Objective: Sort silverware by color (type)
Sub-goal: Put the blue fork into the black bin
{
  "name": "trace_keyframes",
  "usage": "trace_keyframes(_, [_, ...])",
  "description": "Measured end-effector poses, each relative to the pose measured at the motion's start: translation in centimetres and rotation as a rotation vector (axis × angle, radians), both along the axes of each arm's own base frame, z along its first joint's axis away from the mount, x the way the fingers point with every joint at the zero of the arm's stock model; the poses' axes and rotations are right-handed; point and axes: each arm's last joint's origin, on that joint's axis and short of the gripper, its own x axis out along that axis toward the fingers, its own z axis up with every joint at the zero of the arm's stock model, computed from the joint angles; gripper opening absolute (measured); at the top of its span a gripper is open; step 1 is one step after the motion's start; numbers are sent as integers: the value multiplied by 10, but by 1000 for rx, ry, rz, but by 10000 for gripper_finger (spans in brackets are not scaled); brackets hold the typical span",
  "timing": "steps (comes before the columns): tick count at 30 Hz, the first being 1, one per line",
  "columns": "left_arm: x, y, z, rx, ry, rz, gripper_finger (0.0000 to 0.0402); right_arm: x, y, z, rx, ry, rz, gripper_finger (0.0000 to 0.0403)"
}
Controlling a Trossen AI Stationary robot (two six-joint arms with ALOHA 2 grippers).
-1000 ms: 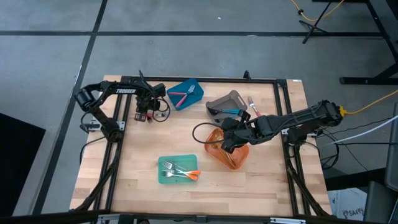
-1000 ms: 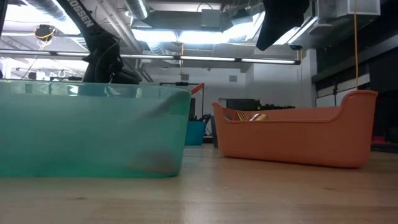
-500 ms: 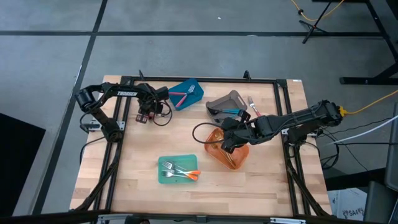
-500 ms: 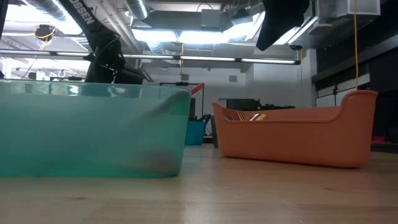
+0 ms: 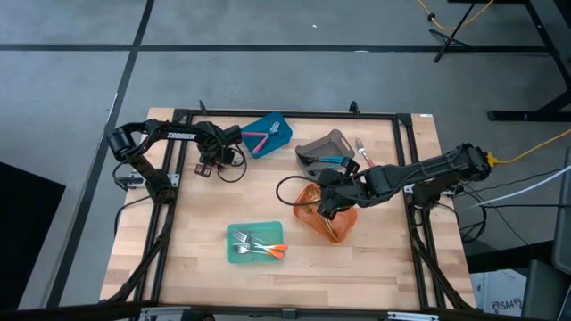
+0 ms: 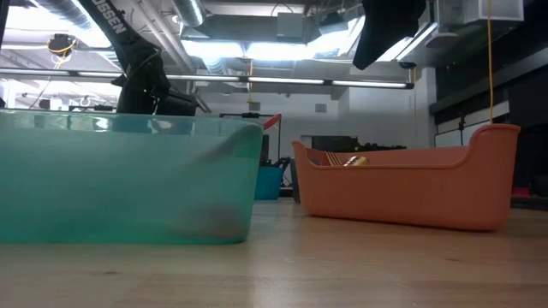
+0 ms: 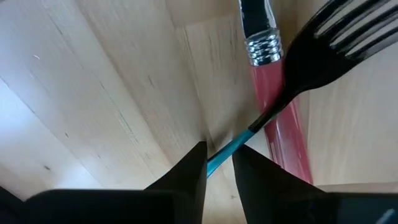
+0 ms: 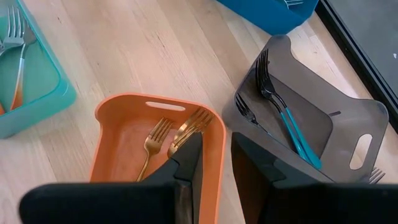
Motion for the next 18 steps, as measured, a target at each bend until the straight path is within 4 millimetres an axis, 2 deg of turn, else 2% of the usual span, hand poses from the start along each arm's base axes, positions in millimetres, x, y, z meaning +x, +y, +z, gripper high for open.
trace_keyframes(9, [0, 0, -1, -3, 1, 3, 11, 0, 0, 0, -1, 1, 0, 74])
trace_keyframes(18, [4, -2, 3, 18, -5, 50, 9, -3, -1, -1, -28, 31, -8, 74])
